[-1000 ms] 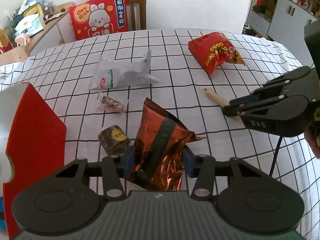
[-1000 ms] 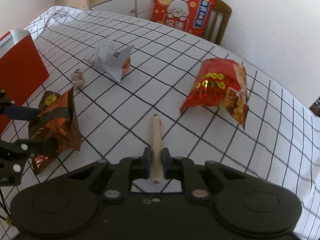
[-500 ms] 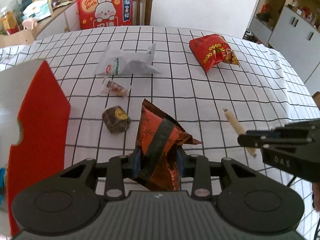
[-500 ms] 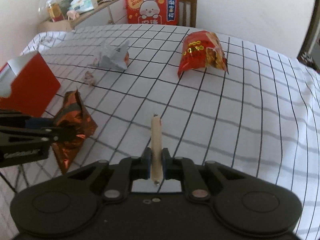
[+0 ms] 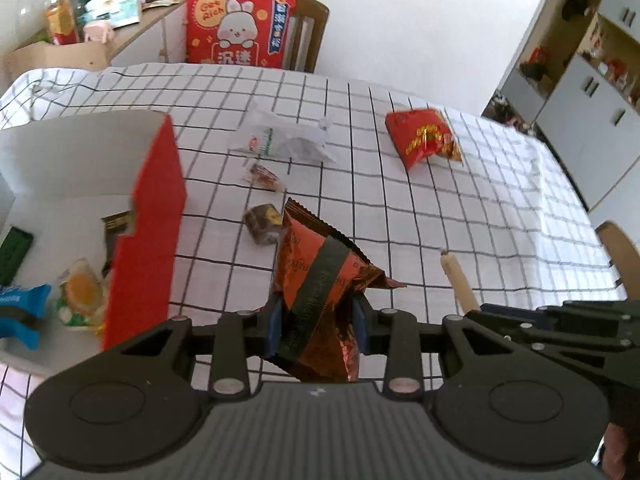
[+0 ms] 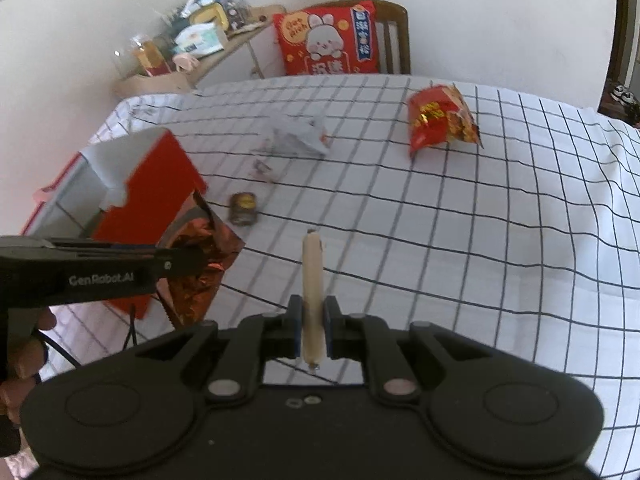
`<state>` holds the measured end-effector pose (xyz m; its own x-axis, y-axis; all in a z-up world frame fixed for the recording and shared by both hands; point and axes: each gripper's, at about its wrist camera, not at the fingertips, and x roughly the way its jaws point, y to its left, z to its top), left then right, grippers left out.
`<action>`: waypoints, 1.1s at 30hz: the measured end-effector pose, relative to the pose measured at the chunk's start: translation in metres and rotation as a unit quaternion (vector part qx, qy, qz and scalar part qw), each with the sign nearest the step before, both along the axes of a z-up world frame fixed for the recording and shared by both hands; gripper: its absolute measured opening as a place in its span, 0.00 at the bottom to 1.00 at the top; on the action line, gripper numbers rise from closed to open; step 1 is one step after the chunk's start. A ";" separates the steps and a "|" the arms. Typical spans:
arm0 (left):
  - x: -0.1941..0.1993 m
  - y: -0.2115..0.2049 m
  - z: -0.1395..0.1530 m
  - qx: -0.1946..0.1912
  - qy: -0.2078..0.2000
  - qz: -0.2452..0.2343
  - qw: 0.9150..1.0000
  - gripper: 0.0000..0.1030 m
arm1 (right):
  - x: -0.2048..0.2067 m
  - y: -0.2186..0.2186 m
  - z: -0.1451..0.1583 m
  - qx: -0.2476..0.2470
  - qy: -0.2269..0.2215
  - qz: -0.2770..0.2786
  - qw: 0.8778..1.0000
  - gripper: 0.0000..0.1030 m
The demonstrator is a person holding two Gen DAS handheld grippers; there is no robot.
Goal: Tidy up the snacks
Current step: 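Carry the foil bag and stick snack into the red box and open both tools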
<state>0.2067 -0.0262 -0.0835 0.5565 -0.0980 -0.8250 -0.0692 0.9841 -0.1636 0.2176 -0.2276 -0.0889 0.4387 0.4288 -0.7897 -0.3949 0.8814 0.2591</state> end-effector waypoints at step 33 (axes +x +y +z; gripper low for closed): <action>-0.056 0.181 0.083 0.011 -0.049 0.153 0.987 0.33 | -0.018 0.180 0.074 0.040 -0.057 0.089 0.994 0.09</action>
